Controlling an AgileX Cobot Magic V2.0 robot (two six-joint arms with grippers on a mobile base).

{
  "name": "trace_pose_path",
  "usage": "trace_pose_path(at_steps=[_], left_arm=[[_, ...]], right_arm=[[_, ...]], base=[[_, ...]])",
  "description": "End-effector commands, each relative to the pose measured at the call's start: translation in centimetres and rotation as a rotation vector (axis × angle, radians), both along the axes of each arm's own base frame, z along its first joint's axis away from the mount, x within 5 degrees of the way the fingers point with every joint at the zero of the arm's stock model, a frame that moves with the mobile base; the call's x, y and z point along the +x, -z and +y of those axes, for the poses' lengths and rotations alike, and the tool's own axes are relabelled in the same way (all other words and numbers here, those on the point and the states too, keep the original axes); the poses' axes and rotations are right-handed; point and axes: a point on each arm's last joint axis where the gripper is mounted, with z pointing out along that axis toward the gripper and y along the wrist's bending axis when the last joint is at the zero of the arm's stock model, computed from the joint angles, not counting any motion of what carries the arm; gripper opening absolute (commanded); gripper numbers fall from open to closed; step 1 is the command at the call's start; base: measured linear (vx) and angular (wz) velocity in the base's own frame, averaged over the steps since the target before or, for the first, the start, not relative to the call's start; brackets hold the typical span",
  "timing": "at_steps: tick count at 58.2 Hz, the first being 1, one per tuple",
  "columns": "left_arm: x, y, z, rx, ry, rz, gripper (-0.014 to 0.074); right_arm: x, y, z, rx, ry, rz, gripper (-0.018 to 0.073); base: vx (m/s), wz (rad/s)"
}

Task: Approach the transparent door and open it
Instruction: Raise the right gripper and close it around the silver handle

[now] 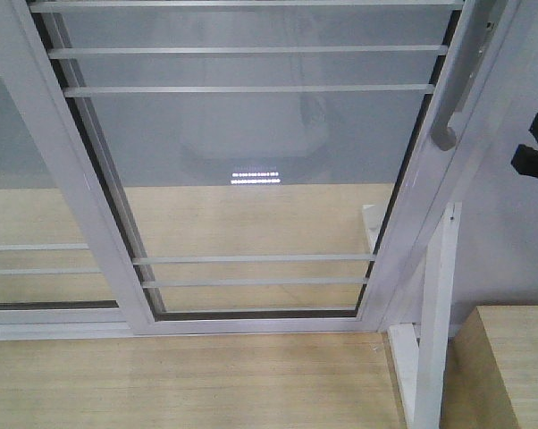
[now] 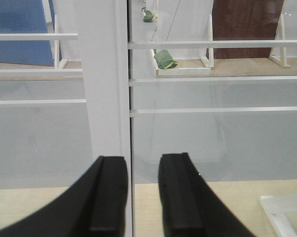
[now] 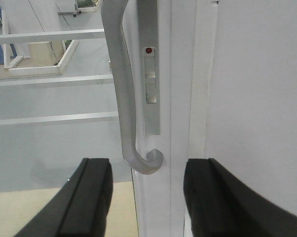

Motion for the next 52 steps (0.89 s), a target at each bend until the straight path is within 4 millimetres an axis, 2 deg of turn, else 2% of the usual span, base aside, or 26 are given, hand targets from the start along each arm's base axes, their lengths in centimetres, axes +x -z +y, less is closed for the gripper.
trace_pose_path(at_steps=[1, 27, 52], left_arm=[[0.2, -1.6, 0.0, -0.019, -0.004, -0.107, 0.0372], [0.2, -1.6, 0.0, -0.02, -0.004, -0.107, 0.037], [0.2, -1.6, 0.0, -0.02, -0.004, -0.107, 0.037]], right_arm=[[1.7, -2.2, 0.0, -0.02, -0.014, -0.134, 0.0417], [10.4, -2.9, -0.1, -0.079, -0.078, -0.105, 0.0415], [15.9, -1.4, 0.4, -0.069, -0.163, -0.1, 0.0415]], base=[[0.0, 0.0], [0.0, 0.0], [0.0, 0.0]])
